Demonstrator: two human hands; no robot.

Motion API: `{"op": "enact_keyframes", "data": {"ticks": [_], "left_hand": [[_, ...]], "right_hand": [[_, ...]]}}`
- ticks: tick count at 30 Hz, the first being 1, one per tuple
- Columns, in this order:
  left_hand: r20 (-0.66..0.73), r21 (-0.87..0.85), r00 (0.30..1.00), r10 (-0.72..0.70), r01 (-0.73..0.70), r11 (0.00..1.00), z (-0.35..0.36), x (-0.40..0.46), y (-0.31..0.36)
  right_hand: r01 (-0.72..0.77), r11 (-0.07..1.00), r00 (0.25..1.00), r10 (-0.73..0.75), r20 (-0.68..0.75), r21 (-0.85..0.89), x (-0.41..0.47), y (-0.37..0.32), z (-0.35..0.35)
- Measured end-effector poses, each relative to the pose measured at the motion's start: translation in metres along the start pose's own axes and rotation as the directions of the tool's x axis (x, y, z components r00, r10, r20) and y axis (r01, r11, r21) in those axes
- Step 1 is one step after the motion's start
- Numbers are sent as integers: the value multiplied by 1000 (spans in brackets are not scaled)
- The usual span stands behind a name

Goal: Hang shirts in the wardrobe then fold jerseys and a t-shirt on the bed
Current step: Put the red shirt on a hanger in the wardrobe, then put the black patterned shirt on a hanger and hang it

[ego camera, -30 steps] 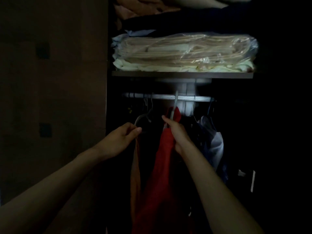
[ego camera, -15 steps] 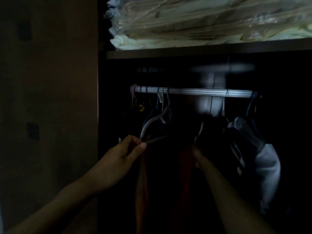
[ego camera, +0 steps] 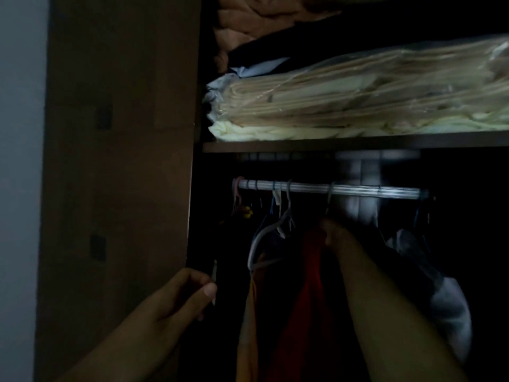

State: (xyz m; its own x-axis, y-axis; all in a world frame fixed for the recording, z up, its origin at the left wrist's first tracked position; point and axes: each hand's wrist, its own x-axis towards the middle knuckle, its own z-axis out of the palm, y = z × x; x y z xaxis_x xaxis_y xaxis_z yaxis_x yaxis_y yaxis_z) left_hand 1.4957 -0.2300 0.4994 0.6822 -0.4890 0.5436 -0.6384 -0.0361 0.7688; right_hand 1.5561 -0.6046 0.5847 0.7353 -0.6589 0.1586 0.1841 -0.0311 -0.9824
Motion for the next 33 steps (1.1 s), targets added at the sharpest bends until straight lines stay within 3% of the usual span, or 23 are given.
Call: {"op": "enact_keyframes", "data": {"ticks": [7,9,11,14,19,21,23,26,29,33], "left_hand": [[-98,1,991,-89,89,996,-11,-43,7],[-131,12,981,-140,142,990,-23,-68,18],[-185,63,967,-174,188,980,-43,-95,28],[-270,146,941,-204,250,957,-76,-149,47],[-402,215,872,-280,387,896,-115,-287,86],[-497,198,801,-334,480,855,-131,-367,96],[-605,147,688,-402,592,792,-143,-457,103],[-746,50,481,-460,729,682,-148,-604,129],[-868,-133,180,-464,815,564,-130,-751,172],[-889,-375,-223,-401,857,355,-65,-936,224]], "right_hand": [[-21,996,999,24,39,-81,2,20,-5],[21,923,993,-64,-100,-385,-13,30,-7],[98,744,939,-289,-187,-660,-65,36,3],[389,713,883,-469,16,-584,-164,42,40],[534,755,803,-311,507,-382,-335,69,125],[544,779,684,-197,703,-311,-420,84,162],[592,775,490,-127,863,-222,-512,104,193],[666,740,188,-43,981,-95,-658,144,223],[682,730,-163,85,983,50,-814,189,230],[665,724,-502,250,828,184,-1001,254,209]]}}
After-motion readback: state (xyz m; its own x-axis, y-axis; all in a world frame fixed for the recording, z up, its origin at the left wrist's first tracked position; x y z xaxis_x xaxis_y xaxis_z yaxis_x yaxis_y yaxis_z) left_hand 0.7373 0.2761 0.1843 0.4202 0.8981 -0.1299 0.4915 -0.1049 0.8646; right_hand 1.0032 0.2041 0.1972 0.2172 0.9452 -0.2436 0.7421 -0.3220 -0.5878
